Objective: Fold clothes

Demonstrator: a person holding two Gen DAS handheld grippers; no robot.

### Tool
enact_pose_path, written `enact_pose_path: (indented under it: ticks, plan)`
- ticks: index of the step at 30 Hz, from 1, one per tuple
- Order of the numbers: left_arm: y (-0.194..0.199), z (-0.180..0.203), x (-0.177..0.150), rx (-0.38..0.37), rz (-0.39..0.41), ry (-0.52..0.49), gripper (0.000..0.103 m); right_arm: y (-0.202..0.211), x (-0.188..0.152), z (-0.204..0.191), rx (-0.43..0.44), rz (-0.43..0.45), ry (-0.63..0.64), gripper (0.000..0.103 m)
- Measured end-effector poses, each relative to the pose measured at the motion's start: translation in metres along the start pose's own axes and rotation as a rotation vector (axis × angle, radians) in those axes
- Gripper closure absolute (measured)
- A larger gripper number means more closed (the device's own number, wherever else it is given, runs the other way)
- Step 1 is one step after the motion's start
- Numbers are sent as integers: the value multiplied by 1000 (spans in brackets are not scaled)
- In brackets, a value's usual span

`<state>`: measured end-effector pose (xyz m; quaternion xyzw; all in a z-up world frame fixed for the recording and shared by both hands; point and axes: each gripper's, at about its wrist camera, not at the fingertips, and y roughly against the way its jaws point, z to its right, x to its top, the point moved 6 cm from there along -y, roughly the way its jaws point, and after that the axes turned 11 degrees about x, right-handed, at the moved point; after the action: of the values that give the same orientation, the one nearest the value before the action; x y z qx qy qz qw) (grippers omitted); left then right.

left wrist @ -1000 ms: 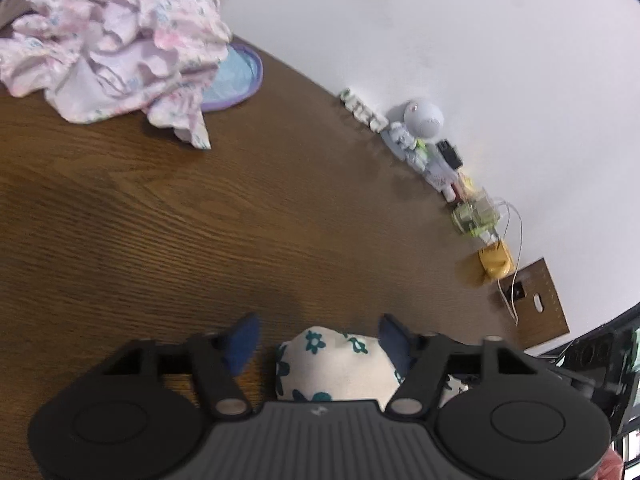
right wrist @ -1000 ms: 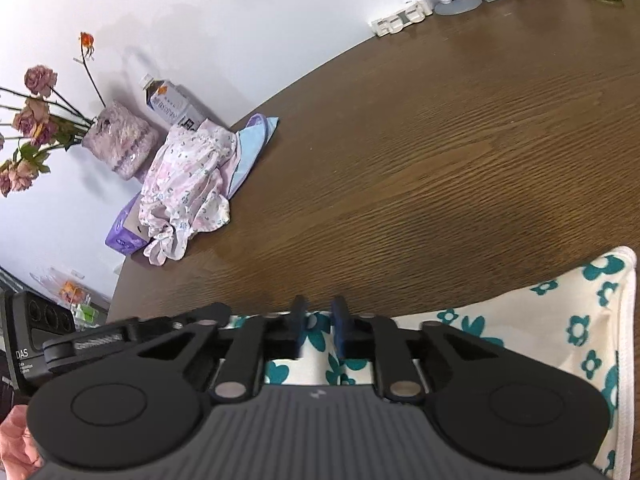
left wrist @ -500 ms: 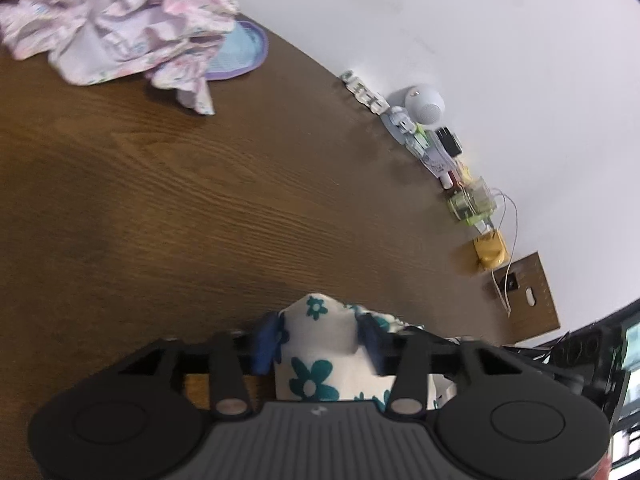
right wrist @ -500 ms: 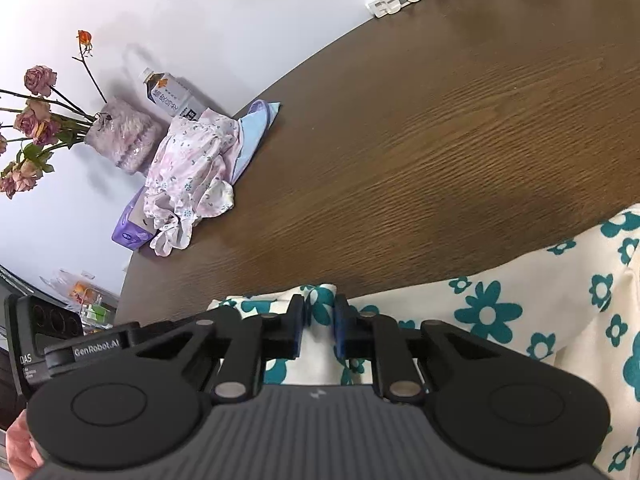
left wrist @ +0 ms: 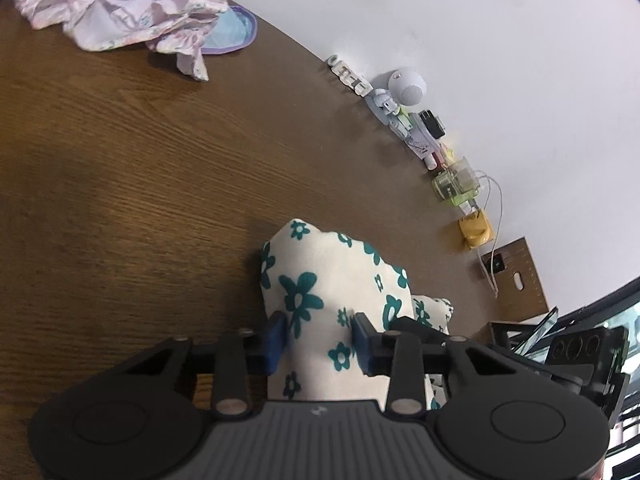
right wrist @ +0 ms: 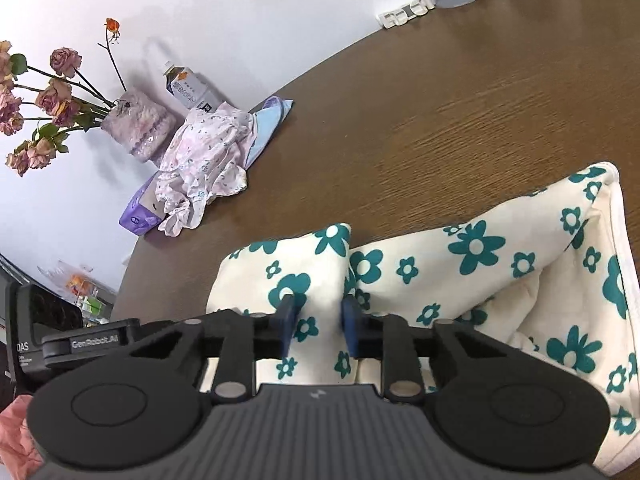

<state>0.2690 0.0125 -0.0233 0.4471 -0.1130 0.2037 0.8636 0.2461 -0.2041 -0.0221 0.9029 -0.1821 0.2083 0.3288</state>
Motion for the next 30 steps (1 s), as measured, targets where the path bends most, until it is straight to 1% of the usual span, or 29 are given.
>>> enact_pose_path:
  ticks: [1,2,3,5,7,8,9,10,11,12,14,16,18,19,20,22,24,26,27,28,30]
  plan:
    - [1,-2,0,4,-2,3,61,0,0,-1,-4,-1,6,80]
    - [4,-3,-1,11,-2,1,51,1,-1,-2,-8,-2,12,78]
    - [8,-4,-4,19,0,-7,49,3,-2,-3,-16,-2,16,70]
    - [15,-5,-9,27,2,-19,50,12,-4,-5,-42,15,31,59]
    - [18,-3,-14,1,-4,-16,52,20,-10,-7,-48,25,64,59]
    - [18,-2,-15,-8,-6,-17,58,22,-14,-9,-42,22,74,60]
    - [16,0,-17,-13,-6,-20,61,24,-17,-11,-35,19,83,61]
    - [15,1,-18,-16,-4,-24,67,23,-20,-13,-29,14,86,63]
    - [14,2,-20,-15,0,-28,75,21,-22,-14,-24,11,89,69]
    - [12,2,-21,-17,4,-28,76,20,-23,-15,-20,11,92,74]
    - [11,1,-23,-28,6,-19,78,19,-25,-16,-24,19,104,81]
    - [12,-1,-23,-39,5,-10,77,19,-28,-17,-27,27,115,83]
    - [15,-3,-23,-40,7,-3,69,19,-29,-18,-35,33,131,83]
    - [18,-5,-24,-35,12,3,58,20,-30,-19,-40,34,140,81]
    - [22,-6,-25,-31,16,10,54,22,-30,-19,-47,39,141,74]
    - [27,-9,-29,-35,19,16,54,28,-32,-18,-50,48,142,68]
    - [30,-10,-34,-44,18,16,56,36,-38,-18,-44,55,141,68]
    - [29,-9,-38,-52,17,9,75,38,-44,-18,-31,50,133,68]
    - [27,-10,-39,-55,19,8,77,37,-47,-17,-23,43,127,74]
    - [25,-10,-40,-58,21,7,81,35,-49,-18,-17,39,128,79]
    - [25,-11,-42,-65,27,13,81,33,-52,-21,-26,45,155,88]
